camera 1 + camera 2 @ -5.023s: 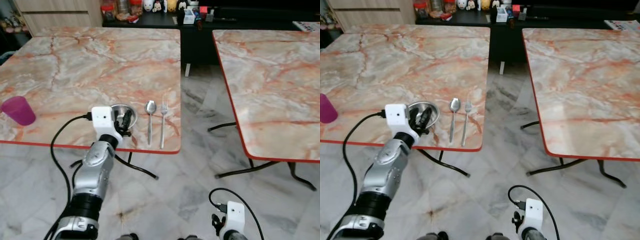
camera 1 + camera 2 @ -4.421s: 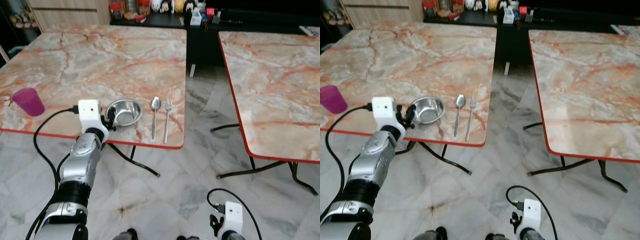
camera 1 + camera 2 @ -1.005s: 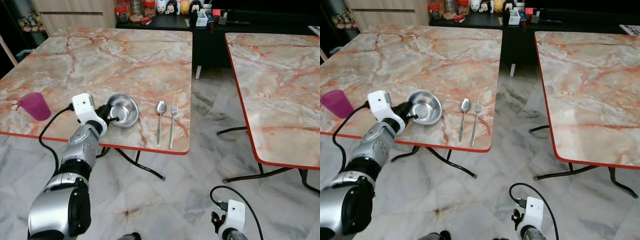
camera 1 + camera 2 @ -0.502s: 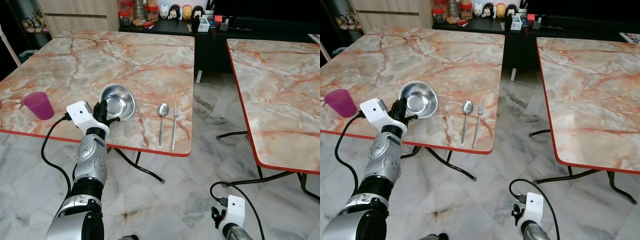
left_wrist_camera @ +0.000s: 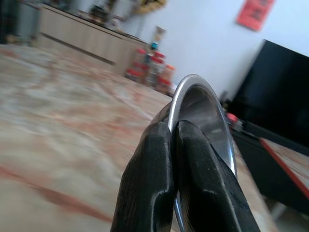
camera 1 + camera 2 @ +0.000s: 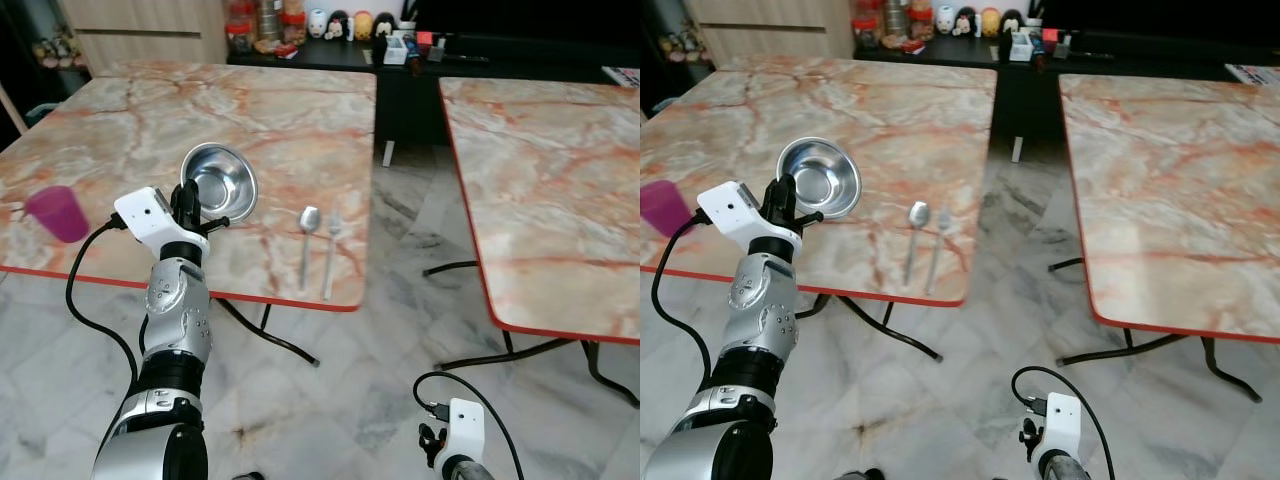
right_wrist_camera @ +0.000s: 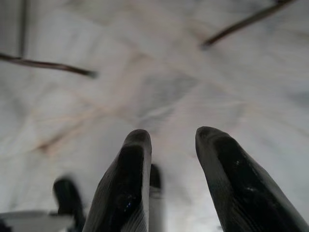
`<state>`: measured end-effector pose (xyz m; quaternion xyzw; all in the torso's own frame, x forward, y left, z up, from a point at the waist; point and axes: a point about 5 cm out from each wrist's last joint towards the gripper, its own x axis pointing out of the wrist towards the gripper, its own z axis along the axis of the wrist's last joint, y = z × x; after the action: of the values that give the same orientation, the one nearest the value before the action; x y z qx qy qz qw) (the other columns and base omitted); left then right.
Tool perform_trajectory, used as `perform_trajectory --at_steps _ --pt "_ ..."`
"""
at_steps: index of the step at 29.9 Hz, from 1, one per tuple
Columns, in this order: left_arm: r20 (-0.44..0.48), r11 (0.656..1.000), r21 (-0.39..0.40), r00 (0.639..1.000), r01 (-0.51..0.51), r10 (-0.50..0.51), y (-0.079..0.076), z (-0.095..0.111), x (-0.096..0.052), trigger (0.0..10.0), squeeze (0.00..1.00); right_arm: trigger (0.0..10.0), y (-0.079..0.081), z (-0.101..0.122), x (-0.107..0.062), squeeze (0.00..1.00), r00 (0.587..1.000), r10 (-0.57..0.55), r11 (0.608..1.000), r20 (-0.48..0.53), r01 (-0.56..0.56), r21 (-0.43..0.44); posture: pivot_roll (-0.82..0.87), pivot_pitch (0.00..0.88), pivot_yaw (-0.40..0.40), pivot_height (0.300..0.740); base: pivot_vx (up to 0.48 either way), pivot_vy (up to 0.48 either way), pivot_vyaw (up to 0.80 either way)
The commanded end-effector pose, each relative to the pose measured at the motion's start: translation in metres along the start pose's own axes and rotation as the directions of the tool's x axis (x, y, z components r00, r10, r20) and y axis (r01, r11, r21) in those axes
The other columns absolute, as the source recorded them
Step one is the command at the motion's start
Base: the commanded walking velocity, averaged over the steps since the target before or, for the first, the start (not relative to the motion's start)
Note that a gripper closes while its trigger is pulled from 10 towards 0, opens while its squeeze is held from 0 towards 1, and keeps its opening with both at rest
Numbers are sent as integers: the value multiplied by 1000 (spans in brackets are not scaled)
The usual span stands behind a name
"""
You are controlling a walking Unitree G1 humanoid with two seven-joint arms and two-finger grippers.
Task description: Setting the table
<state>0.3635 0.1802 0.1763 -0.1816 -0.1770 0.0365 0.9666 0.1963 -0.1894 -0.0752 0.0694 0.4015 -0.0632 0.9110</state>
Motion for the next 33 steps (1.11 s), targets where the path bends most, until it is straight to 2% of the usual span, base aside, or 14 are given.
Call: perform_trajectory --at_steps 1,18,24,26,31,33 --pt "19 999 31 1000 18 -19 -3 5 1 10000 0 10000 -1 -3 0 0 1000 -11 1000 -12 11 27 5 108 -25 740 0 -461 0" --pt "50 998 42 998 37 -39 -8 15 5 10000 0 10000 0 -2 0 0 1000 4 1000 -5 -4 18 2 92 -23 740 0 -459 0" --pt "57 997 49 996 62 -65 -14 17 5 10000 0 10000 -1 -2 -1 0 1000 5 1000 -6 -5 15 3 82 -22 740 0 -456 0" --pt "60 995 47 994 90 -93 -20 19 6 10000 0 10000 1 -4 -1 0 1000 10 1000 -16 -10 10 3 73 -18 740 0 -456 0" --pt "66 993 38 992 108 -111 -26 22 7 10000 0 10000 2 -5 -1 0 1000 13 1000 -17 -13 17 0 63 -10 740 0 -454 -756" --pt "66 992 31 990 121 -123 -31 22 8 10000 0 10000 2 -4 -1 0 1000 14 1000 -11 -14 7 0 63 -10 740 0 -454 0"
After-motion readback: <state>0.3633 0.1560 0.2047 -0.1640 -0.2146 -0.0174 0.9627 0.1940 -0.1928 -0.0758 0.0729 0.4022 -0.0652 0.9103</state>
